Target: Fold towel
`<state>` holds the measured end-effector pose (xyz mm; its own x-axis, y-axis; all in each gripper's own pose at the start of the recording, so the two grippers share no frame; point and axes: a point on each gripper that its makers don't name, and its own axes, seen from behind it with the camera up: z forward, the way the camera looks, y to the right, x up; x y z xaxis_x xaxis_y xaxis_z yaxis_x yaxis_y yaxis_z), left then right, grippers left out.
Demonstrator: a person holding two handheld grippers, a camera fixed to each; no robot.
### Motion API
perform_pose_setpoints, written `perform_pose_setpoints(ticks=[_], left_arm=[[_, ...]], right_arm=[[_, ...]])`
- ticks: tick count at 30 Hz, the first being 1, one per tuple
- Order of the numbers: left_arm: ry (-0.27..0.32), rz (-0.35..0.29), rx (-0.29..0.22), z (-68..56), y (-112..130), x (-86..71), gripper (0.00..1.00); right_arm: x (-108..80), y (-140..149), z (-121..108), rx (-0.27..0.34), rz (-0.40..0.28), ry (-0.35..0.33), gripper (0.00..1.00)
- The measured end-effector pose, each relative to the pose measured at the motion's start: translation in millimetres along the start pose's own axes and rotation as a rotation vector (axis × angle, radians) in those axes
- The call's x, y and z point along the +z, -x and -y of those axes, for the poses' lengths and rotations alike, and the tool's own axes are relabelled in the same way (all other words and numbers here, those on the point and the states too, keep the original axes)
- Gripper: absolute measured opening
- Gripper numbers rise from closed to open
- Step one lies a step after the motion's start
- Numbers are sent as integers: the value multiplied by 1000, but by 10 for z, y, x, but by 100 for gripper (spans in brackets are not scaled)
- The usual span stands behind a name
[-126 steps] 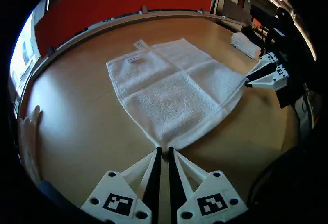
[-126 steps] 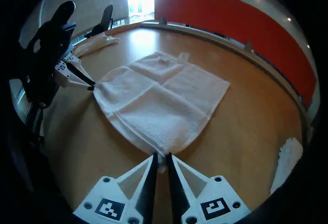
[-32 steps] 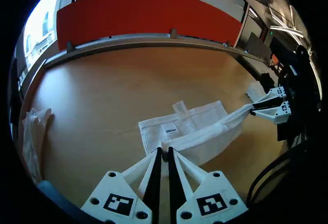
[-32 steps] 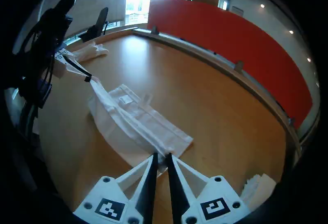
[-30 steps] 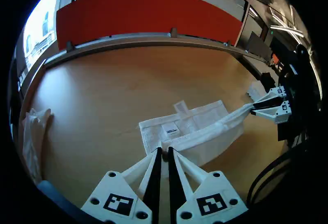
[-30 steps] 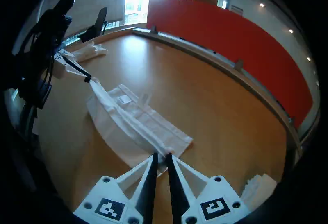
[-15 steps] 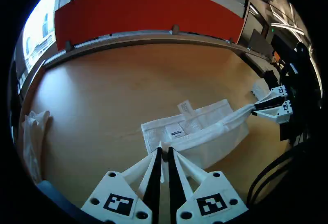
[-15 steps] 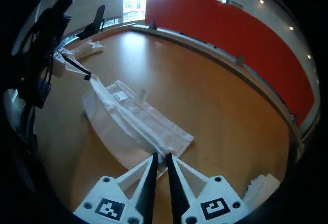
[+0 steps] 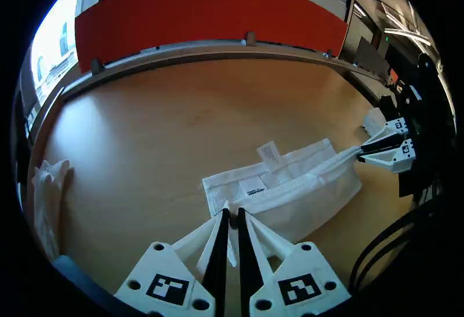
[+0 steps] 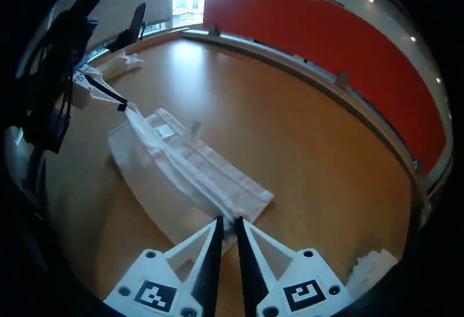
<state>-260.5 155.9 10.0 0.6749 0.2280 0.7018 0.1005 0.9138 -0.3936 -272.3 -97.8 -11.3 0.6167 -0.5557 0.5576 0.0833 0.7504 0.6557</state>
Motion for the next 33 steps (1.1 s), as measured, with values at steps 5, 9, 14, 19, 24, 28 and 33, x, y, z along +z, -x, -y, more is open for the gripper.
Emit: perform_pose_setpoints(ticks=[5, 9, 14, 19, 24, 28, 33], left_arm=[[-1, 3, -1, 8, 4, 29, 11], [-8, 11, -4, 22, 33, 73, 12], [-28, 31, -5, 52, 115, 152, 16], [-43, 36, 0, 85, 155, 222, 23], [-55, 41, 2, 122, 178, 272, 24], [-61, 41, 4, 136, 176, 293, 25], [-68, 40, 11, 161, 160, 316, 27]], right_arm=[[37, 12, -4, 0, 3, -3, 17], [75, 27, -9, 7, 6, -5, 17], [158, 62, -22, 15, 9, 0, 18], [227, 126, -55, 23, 18, 16, 21], [277, 173, -82, 40, 24, 30, 30], [296, 191, -122, 52, 26, 45, 35], [310, 183, -164, 59, 27, 58, 40]])
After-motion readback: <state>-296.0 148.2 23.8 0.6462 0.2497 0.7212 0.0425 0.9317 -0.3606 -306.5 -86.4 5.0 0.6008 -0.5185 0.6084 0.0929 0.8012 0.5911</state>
